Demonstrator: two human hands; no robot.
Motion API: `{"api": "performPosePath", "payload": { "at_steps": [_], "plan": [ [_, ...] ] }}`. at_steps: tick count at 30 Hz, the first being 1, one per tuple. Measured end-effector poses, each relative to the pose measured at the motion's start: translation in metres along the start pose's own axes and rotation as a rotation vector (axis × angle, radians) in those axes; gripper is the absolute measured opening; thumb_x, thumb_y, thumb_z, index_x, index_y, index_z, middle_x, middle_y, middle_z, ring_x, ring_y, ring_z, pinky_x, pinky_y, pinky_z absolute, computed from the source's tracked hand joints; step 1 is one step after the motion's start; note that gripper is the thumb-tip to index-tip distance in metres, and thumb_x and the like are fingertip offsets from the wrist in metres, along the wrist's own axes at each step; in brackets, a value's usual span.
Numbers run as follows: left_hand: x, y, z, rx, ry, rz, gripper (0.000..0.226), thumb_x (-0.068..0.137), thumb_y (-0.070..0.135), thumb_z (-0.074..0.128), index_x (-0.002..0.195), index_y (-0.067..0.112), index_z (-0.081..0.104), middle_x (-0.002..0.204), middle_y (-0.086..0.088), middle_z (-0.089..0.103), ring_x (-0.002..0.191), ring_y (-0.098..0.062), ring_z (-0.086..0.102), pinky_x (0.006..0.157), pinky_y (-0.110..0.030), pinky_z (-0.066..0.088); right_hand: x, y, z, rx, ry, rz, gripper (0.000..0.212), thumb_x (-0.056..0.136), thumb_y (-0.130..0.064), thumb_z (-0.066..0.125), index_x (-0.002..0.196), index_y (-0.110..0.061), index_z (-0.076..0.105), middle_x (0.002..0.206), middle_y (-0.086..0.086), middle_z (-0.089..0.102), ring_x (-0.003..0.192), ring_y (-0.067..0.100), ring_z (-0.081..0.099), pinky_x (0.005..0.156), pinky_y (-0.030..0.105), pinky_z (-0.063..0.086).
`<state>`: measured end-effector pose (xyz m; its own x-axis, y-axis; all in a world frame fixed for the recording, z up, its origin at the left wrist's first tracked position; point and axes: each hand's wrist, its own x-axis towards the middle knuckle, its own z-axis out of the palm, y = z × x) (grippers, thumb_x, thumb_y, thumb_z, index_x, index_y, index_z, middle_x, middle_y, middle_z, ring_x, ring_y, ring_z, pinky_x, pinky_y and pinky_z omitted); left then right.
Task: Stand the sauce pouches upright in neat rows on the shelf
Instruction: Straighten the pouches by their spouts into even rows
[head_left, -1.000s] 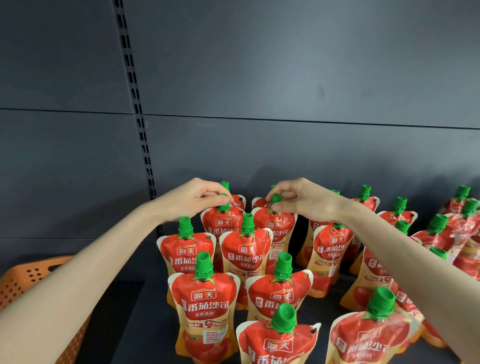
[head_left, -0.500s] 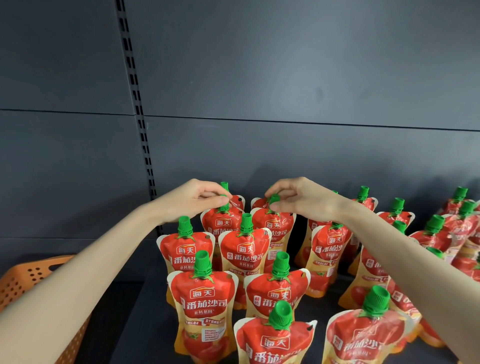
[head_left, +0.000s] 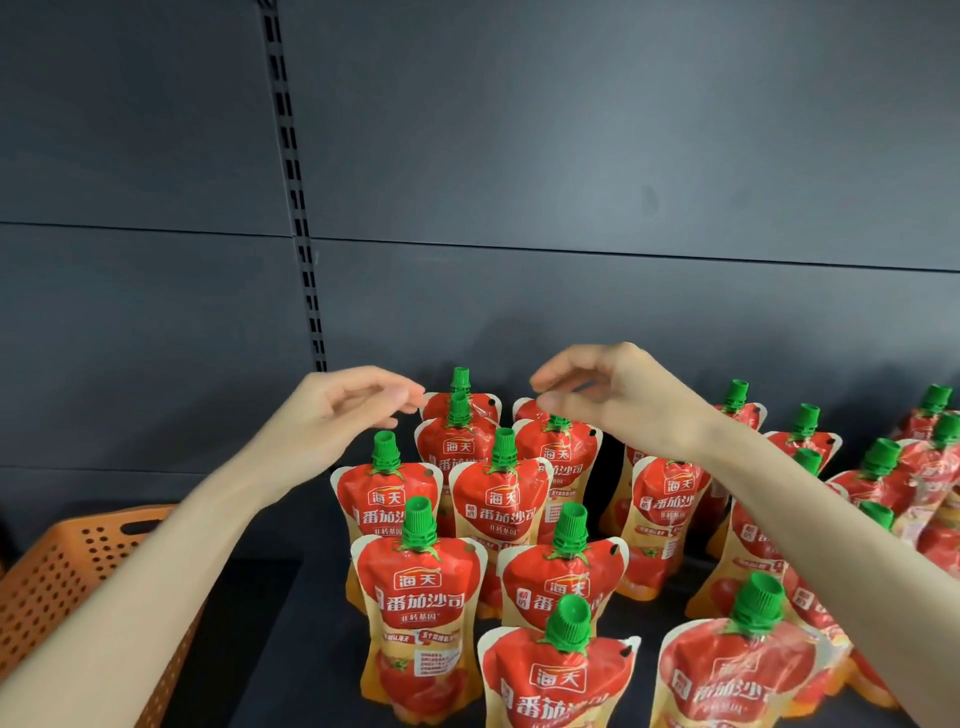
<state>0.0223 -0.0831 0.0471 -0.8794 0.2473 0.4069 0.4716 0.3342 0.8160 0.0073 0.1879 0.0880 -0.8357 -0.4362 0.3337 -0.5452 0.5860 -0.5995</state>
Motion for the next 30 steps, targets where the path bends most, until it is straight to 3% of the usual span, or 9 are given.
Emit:
{"api": "performPosePath", "payload": {
  "at_steps": [4,9,12,13,15,18,21,24,30],
  "plan": [
    [-0.017,-0.006,0.001,-0.045,-0.013,-0.034,0.055,0.064,0.074,0.058,0.097,0.032,0.069,0.1,0.008,0.072,0.095,-0.007,0.067,0.077,-0.015,0.052,0.005,-0.004,0.01,0.109,-0.186,0.006,0.021,0.082,-0.018,0.069,0.103,-0.015,0.066,0.099,0.0,0.071,0.091,0.006,0.067,0.086,0.017,0.052],
    [-0.034,-0.017,0.011,-0.157,-0.017,-0.129,0.06,0.056,0.078,0.062,0.095,0.033,0.071,0.099,0.003,0.073,0.095,-0.013,0.068,0.072,-0.023,0.056,0.007,0.002,0.024,0.113,-0.388,0.116,0.036,0.082,-0.023,0.068,0.115,-0.012,0.062,0.104,0.004,0.07,0.094,0.01,0.068,0.095,0.028,0.051],
    [-0.037,-0.019,0.017,-0.208,0.02,-0.144,0.038,0.071,0.064,0.063,0.091,0.034,0.072,0.097,0.003,0.072,0.093,-0.015,0.069,0.07,-0.025,0.057,0.006,0.006,0.028,0.14,-0.447,0.13,0.025,0.088,-0.021,0.061,0.111,-0.013,0.064,0.104,0.001,0.072,0.096,0.012,0.068,0.093,0.035,0.052],
    [-0.036,-0.02,0.02,-0.224,0.038,-0.148,0.024,0.079,0.052,0.062,0.089,0.032,0.072,0.095,0.003,0.072,0.092,-0.015,0.069,0.068,-0.024,0.057,0.005,0.008,0.027,0.145,-0.451,0.136,0.018,0.089,-0.02,0.06,0.105,-0.016,0.065,0.099,-0.004,0.073,0.094,0.01,0.069,0.09,0.032,0.054],
    [-0.032,-0.019,0.026,-0.229,0.065,-0.147,0.019,0.082,0.034,0.056,0.088,0.026,0.072,0.093,0.003,0.072,0.09,-0.014,0.069,0.066,-0.022,0.056,0.002,0.008,0.022,0.162,-0.447,0.149,0.011,0.09,-0.016,0.058,0.094,-0.025,0.065,0.082,-0.014,0.072,0.083,0.002,0.068,0.075,0.018,0.053],
    [-0.023,-0.018,0.037,-0.227,0.064,-0.143,0.017,0.084,0.025,0.054,0.09,0.023,0.07,0.09,0.006,0.073,0.086,-0.009,0.069,0.065,-0.018,0.053,-0.006,0.016,0.014,0.153,-0.407,0.172,0.012,0.09,-0.016,0.058,0.099,-0.016,0.066,0.084,-0.008,0.072,0.079,0.004,0.069,0.067,0.014,0.051],
    [-0.015,-0.017,0.045,-0.224,0.024,-0.133,0.017,0.085,0.024,0.053,0.093,0.022,0.068,0.092,0.01,0.072,0.088,-0.007,0.068,0.065,-0.016,0.052,-0.014,0.025,0.003,0.138,-0.376,0.19,0.019,0.089,-0.018,0.059,0.103,-0.008,0.065,0.093,0.003,0.073,0.086,0.013,0.07,0.073,0.022,0.055],
    [-0.009,-0.015,0.052,-0.241,-0.024,-0.109,0.023,0.082,0.028,0.053,0.098,0.02,0.067,0.094,0.008,0.072,0.091,-0.009,0.068,0.068,-0.018,0.052,-0.02,0.029,-0.004,0.105,-0.365,0.195,0.026,0.088,-0.019,0.059,0.111,-0.008,0.063,0.106,0.004,0.072,0.097,0.015,0.068,0.09,0.029,0.054],
    [-0.005,-0.018,0.057,-0.238,-0.039,-0.068,0.024,0.082,0.027,0.053,0.101,0.02,0.066,0.098,0.009,0.071,0.096,-0.009,0.066,0.072,-0.018,0.053,-0.022,0.029,-0.003,0.06,-0.318,0.173,0.024,0.086,-0.022,0.062,0.109,-0.014,0.064,0.102,-0.001,0.072,0.094,0.008,0.068,0.093,0.024,0.051]
  ]
}}
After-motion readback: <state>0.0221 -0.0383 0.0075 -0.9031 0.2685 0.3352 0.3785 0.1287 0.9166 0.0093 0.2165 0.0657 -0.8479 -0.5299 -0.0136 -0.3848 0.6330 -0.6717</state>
